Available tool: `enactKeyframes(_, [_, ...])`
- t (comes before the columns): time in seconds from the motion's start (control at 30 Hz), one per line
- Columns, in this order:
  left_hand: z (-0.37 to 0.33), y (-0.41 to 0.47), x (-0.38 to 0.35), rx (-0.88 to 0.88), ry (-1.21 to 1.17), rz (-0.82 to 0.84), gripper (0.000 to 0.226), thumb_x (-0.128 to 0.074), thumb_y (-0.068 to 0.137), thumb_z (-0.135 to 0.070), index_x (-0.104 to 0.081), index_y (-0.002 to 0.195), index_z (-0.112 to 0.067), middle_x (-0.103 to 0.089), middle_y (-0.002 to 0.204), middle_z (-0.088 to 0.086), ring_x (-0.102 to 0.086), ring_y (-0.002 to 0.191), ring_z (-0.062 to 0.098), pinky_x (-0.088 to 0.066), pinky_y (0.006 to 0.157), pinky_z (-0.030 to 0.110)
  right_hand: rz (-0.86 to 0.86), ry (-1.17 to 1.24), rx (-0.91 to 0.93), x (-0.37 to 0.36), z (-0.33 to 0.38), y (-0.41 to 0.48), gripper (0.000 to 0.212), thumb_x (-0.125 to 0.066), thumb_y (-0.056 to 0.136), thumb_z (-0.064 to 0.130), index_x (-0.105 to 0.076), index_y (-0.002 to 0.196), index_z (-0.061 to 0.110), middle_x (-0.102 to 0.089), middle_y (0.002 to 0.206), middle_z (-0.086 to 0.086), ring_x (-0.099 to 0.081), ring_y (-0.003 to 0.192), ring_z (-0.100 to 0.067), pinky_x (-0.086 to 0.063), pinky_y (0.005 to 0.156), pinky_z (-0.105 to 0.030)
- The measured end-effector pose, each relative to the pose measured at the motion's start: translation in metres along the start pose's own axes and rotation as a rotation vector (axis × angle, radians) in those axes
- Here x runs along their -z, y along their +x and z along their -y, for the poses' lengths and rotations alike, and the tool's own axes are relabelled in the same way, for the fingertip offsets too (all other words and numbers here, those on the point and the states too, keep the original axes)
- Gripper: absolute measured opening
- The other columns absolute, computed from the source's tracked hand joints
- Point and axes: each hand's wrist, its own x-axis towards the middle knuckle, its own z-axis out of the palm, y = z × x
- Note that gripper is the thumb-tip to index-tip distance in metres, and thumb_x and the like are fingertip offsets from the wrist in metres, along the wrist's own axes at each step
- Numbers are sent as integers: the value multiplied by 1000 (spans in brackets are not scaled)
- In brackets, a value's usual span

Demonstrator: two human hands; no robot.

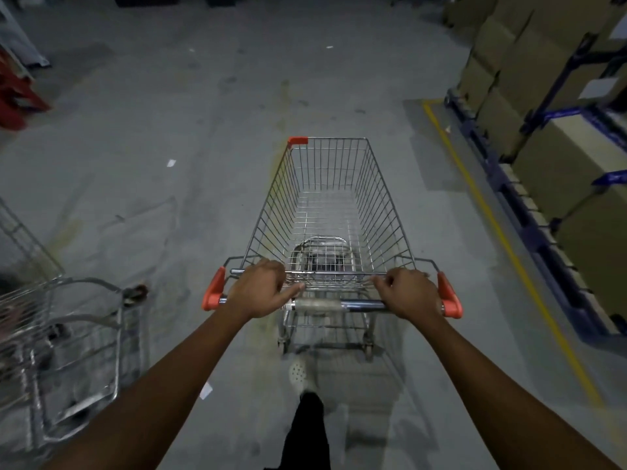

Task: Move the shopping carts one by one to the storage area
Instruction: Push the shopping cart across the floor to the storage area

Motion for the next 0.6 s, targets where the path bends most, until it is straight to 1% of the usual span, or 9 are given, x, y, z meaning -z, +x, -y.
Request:
enactKeyframes(0.03, [11, 23, -1, -5, 15, -28, 70, -26, 93, -75, -52, 57, -21, -66, 92, 4, -58, 87, 17, -49, 75, 38, 8, 9, -8, 2, 2, 25, 45, -43, 90, 62, -62, 75, 24, -62, 66, 5, -62, 65, -17, -54, 69, -34])
enactKeyframes(0.07, [22, 47, -1, 1, 29, -53, 69, -28, 93, -74, -52, 55, -21, -65, 93, 3, -57, 88, 17, -48, 74, 36, 17, 16, -22, 5, 4, 51, 43, -45, 90, 61, -62, 75, 24, -63, 68, 3, -63, 68, -19, -54, 71, -34])
enactKeyframes(0.17, [47, 117, 5, 27, 27, -78, 63, -30, 91, -70, -46, 55, -21, -50, 76, 0, -48, 71, 14, -36, 60, 30, 62, 41, -65, 15, 11, 127, 39, -48, 89, 57, -62, 73, 24, -67, 76, -2, -64, 76, -24, -53, 74, -35])
enactKeyframes(0.2, [55, 140, 7, 44, 26, -73, 59, -30, 91, -67, -44, 56, -21, -47, 72, -1, -47, 66, 14, -33, 57, 29, 77, 49, -87, 18, 14, 151, 37, -49, 89, 54, -61, 72, 24, -67, 76, -2, -65, 78, -26, -53, 74, -35])
enactKeyframes(0.23, [64, 162, 10, 68, 22, -55, 56, -29, 90, -65, -42, 57, -22, -48, 68, -1, -48, 62, 15, -33, 55, 28, 87, 55, -105, 23, 19, 174, 35, -49, 89, 52, -59, 70, 24, -66, 76, -3, -65, 79, -27, -52, 73, -34])
enactKeyframes(0.27, [73, 184, 13, 93, 20, -31, 54, -27, 89, -64, -42, 58, -22, -50, 65, -1, -50, 59, 16, -37, 54, 28, 95, 60, -122, 26, 24, 196, 34, -50, 89, 50, -57, 69, 24, -65, 75, -3, -65, 79, -27, -50, 72, -34])
enactKeyframes(0.33, [92, 228, 18, 127, 33, 22, 55, -24, 88, -63, -44, 59, -22, -52, 60, -1, -53, 56, 18, -45, 56, 30, 93, 67, -153, 33, 32, 238, 33, -52, 90, 46, -57, 67, 24, -64, 73, -2, -65, 78, -26, -47, 68, -32])
enactKeyframes(0.47, [126, 313, 30, 104, 48, 71, 54, -30, 90, -58, -49, 58, -19, -50, 56, -1, -51, 54, 18, -33, 55, 29, 23, 84, -194, 44, 45, 317, 32, -52, 92, 40, -67, 74, 18, -63, 70, -3, -60, 70, -24, -43, 64, -30])
enactKeyframes(0.6, [157, 397, 36, 88, 76, 71, 50, -43, 97, -50, -47, 57, -19, -48, 56, -2, -50, 55, 18, -33, 57, 28, -67, 100, -206, 48, 50, 399, 32, -53, 94, 40, -66, 74, 19, -63, 67, -3, -59, 66, -23, -39, 60, -28])
